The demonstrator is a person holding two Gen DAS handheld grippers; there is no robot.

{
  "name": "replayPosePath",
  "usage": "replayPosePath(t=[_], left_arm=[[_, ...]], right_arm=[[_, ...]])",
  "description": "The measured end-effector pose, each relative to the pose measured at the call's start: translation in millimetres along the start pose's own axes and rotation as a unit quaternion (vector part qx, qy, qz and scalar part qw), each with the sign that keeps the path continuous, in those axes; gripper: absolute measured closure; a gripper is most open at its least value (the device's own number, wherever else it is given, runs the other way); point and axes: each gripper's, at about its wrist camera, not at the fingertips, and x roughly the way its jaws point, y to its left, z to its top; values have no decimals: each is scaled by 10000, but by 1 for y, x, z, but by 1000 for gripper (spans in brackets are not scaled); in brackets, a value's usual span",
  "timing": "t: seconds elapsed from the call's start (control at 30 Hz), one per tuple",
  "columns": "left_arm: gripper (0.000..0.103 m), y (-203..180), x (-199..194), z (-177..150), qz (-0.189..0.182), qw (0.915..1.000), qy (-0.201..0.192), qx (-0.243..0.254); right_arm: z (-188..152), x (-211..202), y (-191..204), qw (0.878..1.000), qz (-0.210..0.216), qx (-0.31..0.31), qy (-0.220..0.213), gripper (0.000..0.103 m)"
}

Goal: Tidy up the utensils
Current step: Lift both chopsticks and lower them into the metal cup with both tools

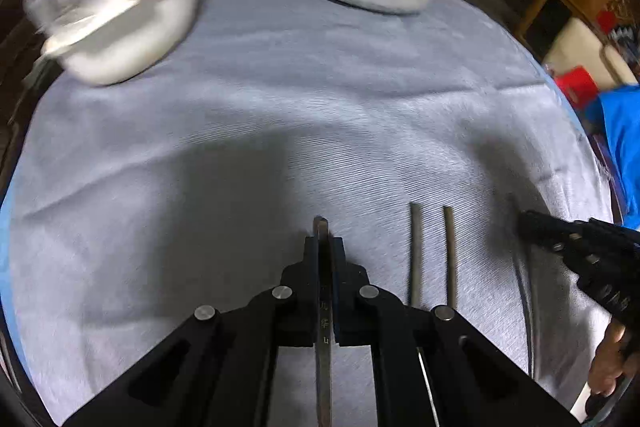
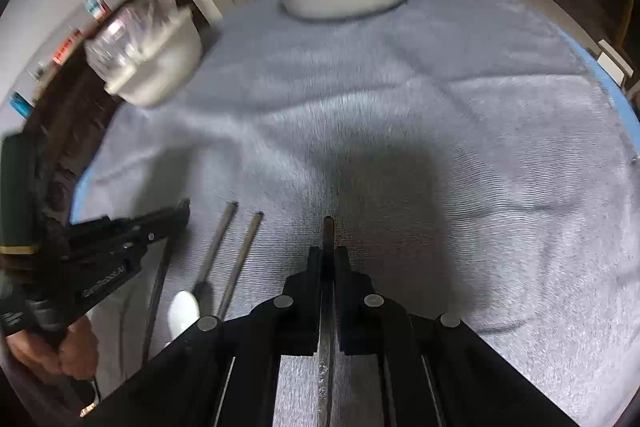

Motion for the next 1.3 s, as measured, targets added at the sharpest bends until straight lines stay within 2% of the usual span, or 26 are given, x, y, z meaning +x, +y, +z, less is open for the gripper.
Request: replayPosePath(t=[0.13,0.3,0.37,0.47,0.57,0.67,0.8,0.97,1.1,1.2,1.3], left_arm=[[98,17,-38,-18,17,9986,-445,-294],[98,39,-101,-45,213,9904,-1184,-682],[98,51,-120,-47,310,9858,-1430,-827],[98,60,-158,-71,343,9761,-1839,-1105],[98,65,-199,-103,379,9630,-2303,-1348],[98,64,-227,-131,392,9499,-2677,-1562],[98,58,-248,-164,410,9333,-3057,-1840],[98,46,-269,-199,447,9174,-3440,-1951],[98,36,-286,-220,406,9086,-3654,-1981],[98,26,-299,-229,388,9025,-3813,-1963],[98,18,-318,-236,297,8923,-4053,-1966]], right_arm=[[-9,-32,-7,9989,148,104,-422,97],[-24,-87,-10,9942,202,158,-1043,97],[-39,-113,-6,9903,184,148,-1371,97],[-60,-149,-4,9840,137,142,-1770,97],[-85,-181,5,9752,28,94,-2211,97],[-110,-209,13,9645,-71,92,-2637,97],[-136,-234,20,9545,-137,101,-2976,97],[-158,-254,26,9475,-75,96,-3195,97],[-174,-269,36,9401,-177,-46,-3403,97],[-181,-280,39,9358,-163,-98,-3520,97],[-186,-296,45,9296,-121,-142,-3682,97]])
